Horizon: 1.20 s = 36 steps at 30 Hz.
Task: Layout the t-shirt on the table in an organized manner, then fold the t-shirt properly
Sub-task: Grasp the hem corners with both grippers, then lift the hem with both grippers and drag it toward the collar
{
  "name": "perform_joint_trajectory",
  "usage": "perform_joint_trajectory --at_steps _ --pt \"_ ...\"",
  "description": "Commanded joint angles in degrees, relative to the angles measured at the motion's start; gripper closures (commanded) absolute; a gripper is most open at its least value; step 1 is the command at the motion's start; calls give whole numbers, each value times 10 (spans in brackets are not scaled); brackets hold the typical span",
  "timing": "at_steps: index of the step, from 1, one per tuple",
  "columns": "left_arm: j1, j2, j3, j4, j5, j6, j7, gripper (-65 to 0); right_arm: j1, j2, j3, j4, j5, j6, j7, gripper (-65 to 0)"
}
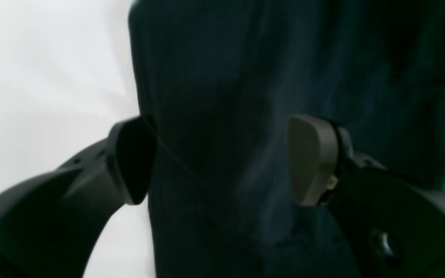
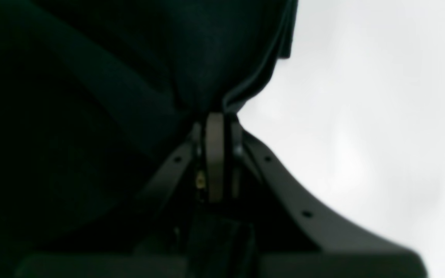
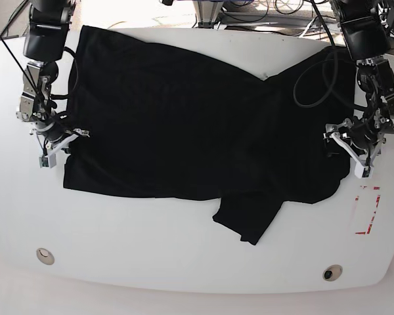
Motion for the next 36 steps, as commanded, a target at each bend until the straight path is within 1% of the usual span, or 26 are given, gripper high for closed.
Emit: perform_joint_trajectory --at_steps 1,4,7,12,15,17,20,28,36 --pt "-16 2 -2 10 14 0 -11 -485 -36 -10 34 38 -16 -4 -59 0" --pt "-23 5 -3 10 36 0 -11 -485 -62 -15 54 67 -18 -4 -71 0" --pt "-32 15 -3 10 58 0 -11 -485 -85 -16 57 84 -16 -4 -79 0" --pt "-44 20 -4 6 88 0 -11 -485 -123 -31 58 117 -16 -4 -88 0" --pt "-54 20 -3 -11 90 0 -11 -485 -149 -33 58 143 -16 -4 -91 0" --pt "-60 20 -2 -20 90 0 -11 -485 -165 -44 58 158 -16 -6 -91 0" --pt "-68 20 -1 -31 90 0 -11 -485 -187 -51 67 180 -16 -8 -93 0" --pt "-83 27 -1 -45 91 0 -11 -485 -222 -76 91 232 -18 -6 -126 -5" --pt "-79 25 -7 -40 91 0 -11 -485 -227 -76 91 236 -21 -6 -126 -6"
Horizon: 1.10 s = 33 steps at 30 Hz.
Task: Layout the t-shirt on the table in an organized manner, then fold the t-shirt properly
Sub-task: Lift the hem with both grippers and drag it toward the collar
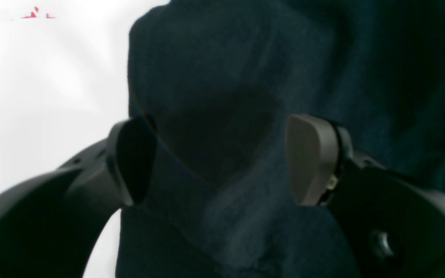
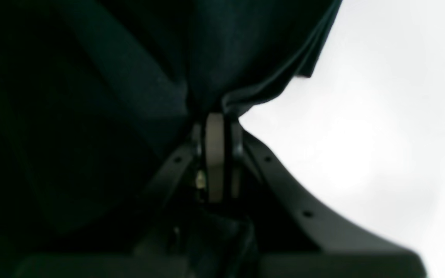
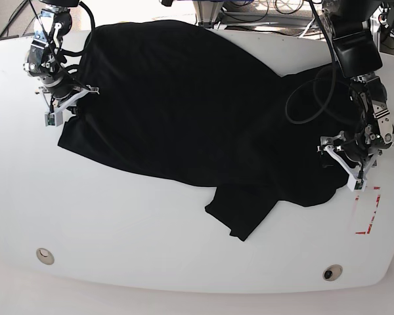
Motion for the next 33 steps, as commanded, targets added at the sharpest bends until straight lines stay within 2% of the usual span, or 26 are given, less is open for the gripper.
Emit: perform_joint_trajectory --at_steps 1,7,11,16,23,27,29,33 --pt "-11 -13 -12 10 -4 0 -10 -485 -9 4 -3 -5 -20 2 -56 -6" --pt "-5 -22 -43 10 -3 0 -10 -485 -1 5 -3 -5 -21 2 -56 -6" --pt "-5 -42 -45 5 -3 1 -12 -485 2 5 -3 -5 -21 2 -56 -6" --pt "-6 -50 -43 -23 -2 1 -45 -485 3 5 -3 -5 -21 2 -56 -6" --pt "-40 -53 0 -118 -3 0 -68 -485 3 5 -3 -5 -21 2 -56 -6" --pt "-44 -50 8 -138 -3 0 -86 -483 3 5 -3 -5 -19 3 -56 -6" --pt "-44 -46 11 -138 -3 0 -89 -471 3 5 -3 -5 -18 3 -56 -6" --pt "-45 -24 30 -138 -3 0 -89 -363 3 5 -3 -5 -18 3 -56 -6"
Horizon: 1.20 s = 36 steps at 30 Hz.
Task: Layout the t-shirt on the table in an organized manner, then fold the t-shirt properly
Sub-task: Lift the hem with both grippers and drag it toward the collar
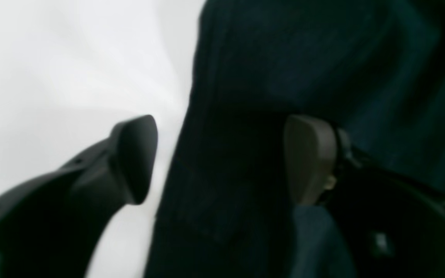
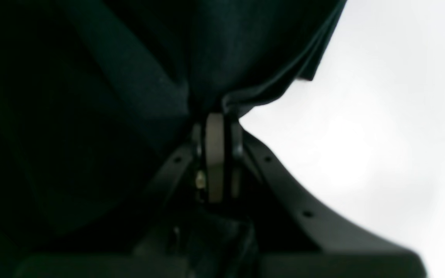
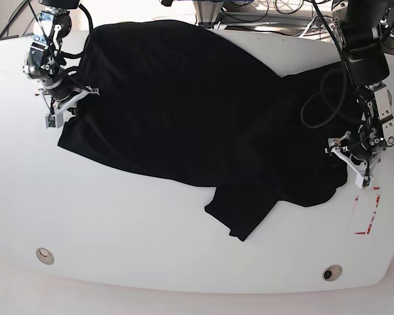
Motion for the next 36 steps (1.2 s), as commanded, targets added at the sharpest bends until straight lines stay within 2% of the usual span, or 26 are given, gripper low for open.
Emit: perform_joint_trajectory --at_steps 1,4,8,14,18,24,30,36 --pt "-11 9 22 6 -8 -6 7 -301 -5 3 -3 -5 -14 1 -41 -6" --pt "-13 12 49 6 -9 -6 6 -194 -5 3 -2 -5 -13 1 -41 -6" --pt "-30 28 71 6 -8 -6 5 -136 -5 3 -2 -4 -12 1 -41 -6" --pt "-60 53 92 4 -7 -6 -6 -133 -9 3 -2 -4 -11 1 -41 -6" --pt "-83 63 129 4 -7 -6 -21 -133 -12 1 -2 -2 -11 1 -41 -5" --pt "-108 79 182 3 -7 -6 -43 -133 -44 -2 -2 35 -11 1 -41 -5" --pt "-110 88 197 3 -7 -6 -48 -135 -80 -17 -2 72 -13 -3 -42 -6" --pt "-111 88 197 5 -8 -6 -48 -201 -103 -24 -1 85 -16 -4 -65 -8"
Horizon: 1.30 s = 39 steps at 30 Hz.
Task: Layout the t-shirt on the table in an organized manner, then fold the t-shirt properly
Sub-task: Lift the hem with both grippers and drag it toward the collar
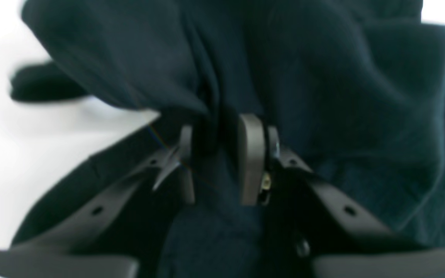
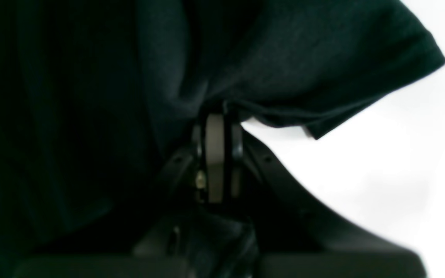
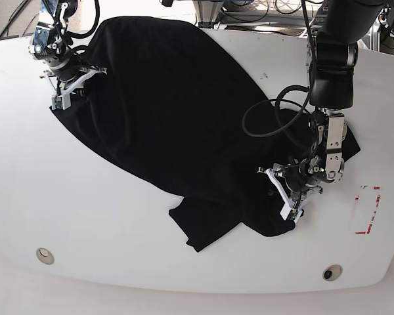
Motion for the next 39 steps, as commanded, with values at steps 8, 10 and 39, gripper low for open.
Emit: perform_joint_trajectory --at_steps 8,10,39 --pt "-18 -26 -5 36 -9 -2 -1 -421 -13 -2 39 11 -14 1 -72 -293" --pt "-16 -39 -5 57 -10 -2 13 -461 -12 -2 57 23 -15 1 -72 -415" --pt "149 -98 -117 380 -10 -4 135 -500 288 52 -24 -62 -9 7 -83 -628"
